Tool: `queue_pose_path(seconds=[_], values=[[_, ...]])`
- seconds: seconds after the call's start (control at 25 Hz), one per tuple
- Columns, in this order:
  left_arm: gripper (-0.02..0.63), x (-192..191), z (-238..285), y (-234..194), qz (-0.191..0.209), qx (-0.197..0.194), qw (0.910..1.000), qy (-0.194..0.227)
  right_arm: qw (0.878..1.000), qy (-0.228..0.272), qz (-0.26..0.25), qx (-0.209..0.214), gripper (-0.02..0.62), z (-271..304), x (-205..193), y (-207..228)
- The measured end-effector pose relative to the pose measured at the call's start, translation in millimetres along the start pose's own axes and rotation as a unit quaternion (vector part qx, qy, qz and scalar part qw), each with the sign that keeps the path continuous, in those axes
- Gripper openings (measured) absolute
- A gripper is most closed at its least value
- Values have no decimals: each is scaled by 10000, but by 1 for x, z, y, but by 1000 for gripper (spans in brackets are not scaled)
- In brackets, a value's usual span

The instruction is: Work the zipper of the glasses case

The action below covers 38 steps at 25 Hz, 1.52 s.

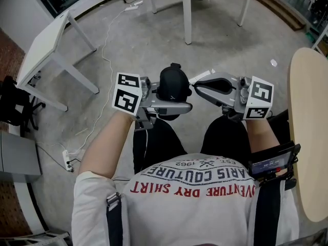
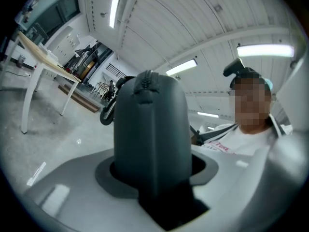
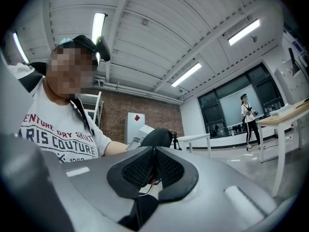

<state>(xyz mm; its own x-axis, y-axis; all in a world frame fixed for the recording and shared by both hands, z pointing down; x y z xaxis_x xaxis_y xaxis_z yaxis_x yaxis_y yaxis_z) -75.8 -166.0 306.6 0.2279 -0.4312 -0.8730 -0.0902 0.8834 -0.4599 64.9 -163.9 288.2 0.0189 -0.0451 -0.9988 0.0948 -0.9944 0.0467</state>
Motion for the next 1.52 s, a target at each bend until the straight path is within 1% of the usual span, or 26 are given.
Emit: queue_pose_path(seconds=[0.16, 0.44, 0.6, 0.72, 0.88, 1.08, 1.28, 1.36, 1.52], values=[[247, 7, -2, 0, 4, 1, 9994, 349, 10000, 51, 37, 18, 21, 1, 2, 0], [247, 12, -1, 1, 31, 59, 9971, 757, 9999, 119, 50, 20, 21, -1, 3, 1], [247, 19, -6, -1, -59, 52, 9926, 1214, 9999, 101, 37, 26, 21, 1, 2, 1], [247, 21, -8, -2, -115, 62, 9891, 1467, 10000, 77, 36, 28, 21, 2, 2, 1], [247, 21, -9, -3, -192, 94, 9855, 1683, 10000, 56, 24, 12, 21, 1, 1, 1], [247, 24, -13, -5, -314, 194, 9782, 2044, 10000, 46, 47, -4, 21, 2, -2, 1], [247, 24, -12, -7, -312, 318, 9758, 2141, 9999, 82, 103, -50, 21, 0, -5, 3], [247, 25, -15, -8, -371, 326, 9718, 2304, 9999, 67, 91, -56, 20, 1, -4, 2], [247, 30, -22, -12, -610, 306, 9583, 2776, 10000, 24, 84, -47, 20, 1, -7, 2]])
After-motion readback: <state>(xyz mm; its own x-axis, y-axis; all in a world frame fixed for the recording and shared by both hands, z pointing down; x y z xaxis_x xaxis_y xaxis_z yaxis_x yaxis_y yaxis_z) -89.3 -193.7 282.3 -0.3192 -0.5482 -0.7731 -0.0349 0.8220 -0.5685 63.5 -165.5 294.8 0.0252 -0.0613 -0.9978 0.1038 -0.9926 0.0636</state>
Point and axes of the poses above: the fingertips, and each gripper's own axes: z forward along the fingers, y to its right, x out of its top, the point moved 7 cm from there along -z, backward along the fingers, and after that the axes turned 4 degrees about -y, right-handed, at the moved point
